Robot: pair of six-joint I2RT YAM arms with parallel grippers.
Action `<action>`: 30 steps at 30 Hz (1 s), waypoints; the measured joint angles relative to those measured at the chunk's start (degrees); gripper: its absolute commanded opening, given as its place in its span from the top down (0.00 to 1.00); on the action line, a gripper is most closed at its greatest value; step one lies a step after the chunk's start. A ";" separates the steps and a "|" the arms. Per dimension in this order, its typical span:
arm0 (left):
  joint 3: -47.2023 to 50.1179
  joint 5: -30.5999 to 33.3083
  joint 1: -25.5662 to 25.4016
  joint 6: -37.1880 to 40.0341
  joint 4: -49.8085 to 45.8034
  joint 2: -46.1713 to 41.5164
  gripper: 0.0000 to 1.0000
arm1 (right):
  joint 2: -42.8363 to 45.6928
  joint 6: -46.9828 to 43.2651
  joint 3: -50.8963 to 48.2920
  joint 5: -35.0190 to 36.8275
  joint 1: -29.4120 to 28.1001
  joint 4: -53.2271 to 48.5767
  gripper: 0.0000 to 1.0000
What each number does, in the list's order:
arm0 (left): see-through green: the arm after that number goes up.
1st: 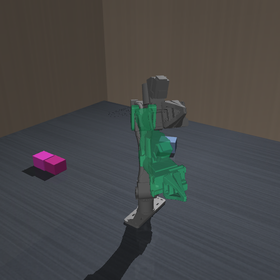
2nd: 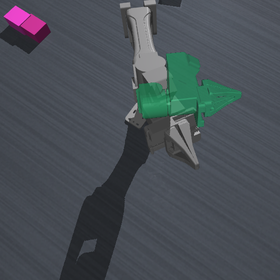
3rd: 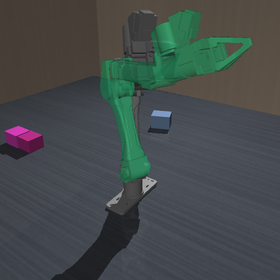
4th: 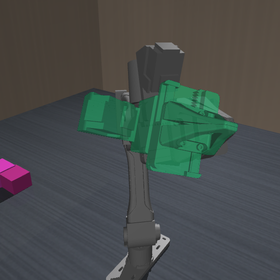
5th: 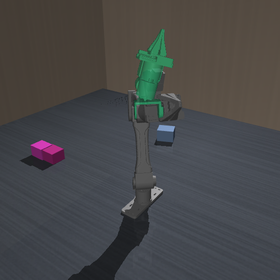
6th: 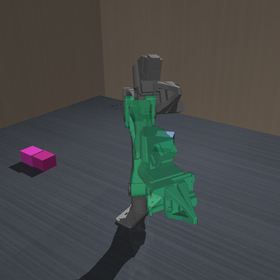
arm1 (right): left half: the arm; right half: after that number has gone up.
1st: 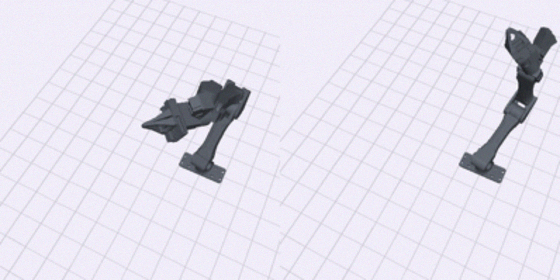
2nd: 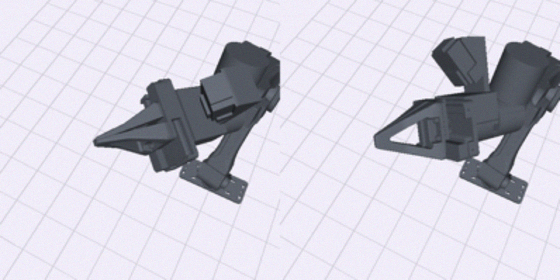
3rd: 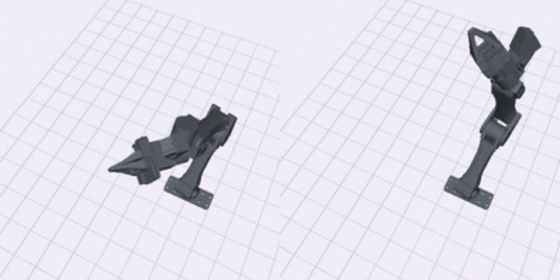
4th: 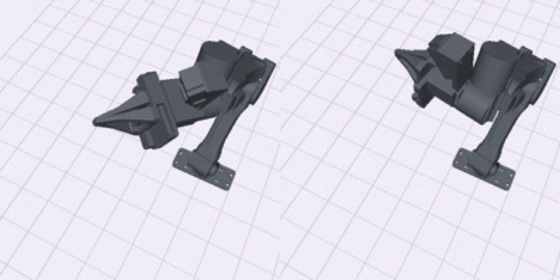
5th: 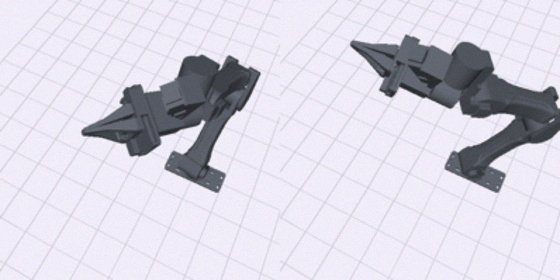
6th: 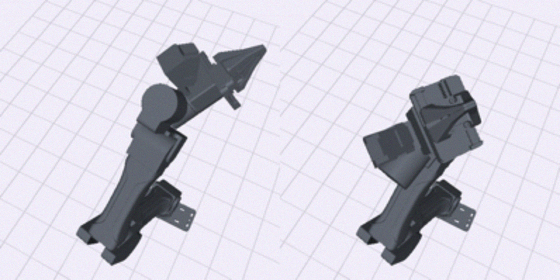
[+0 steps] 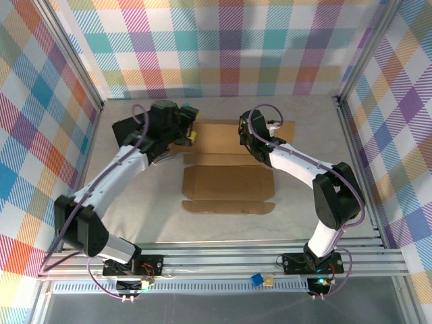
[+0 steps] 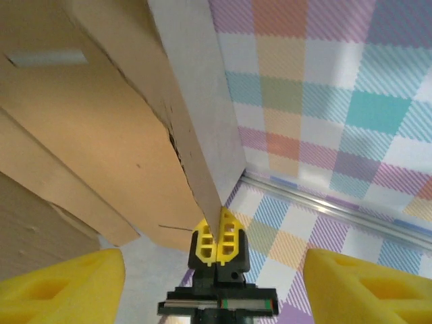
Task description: Fold the paper box
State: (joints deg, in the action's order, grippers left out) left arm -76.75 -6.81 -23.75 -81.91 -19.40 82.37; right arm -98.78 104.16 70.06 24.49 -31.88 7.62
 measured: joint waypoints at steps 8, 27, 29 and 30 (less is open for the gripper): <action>-13.29 -7.28 8.79 13.51 -12.35 4.81 0.42 | 0.04 -0.09 0.02 -2.51 1.62 -0.48 1.00; -14.95 -13.97 3.65 17.40 -7.37 20.00 0.38 | 0.74 -1.25 0.02 -5.07 2.32 -1.07 1.00; -14.99 -13.46 3.43 17.49 -8.61 19.54 0.33 | 0.79 -1.31 0.02 -5.11 2.54 -1.09 1.00; -15.17 -12.74 3.48 17.79 -9.99 19.12 0.33 | 0.81 -1.33 0.02 -5.25 2.64 -1.09 1.00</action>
State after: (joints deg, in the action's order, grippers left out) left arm -91.92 -19.55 -20.27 -64.12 -29.39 101.49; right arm -97.97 102.83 70.08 19.25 -29.23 6.52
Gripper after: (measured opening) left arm 0.655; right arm 0.048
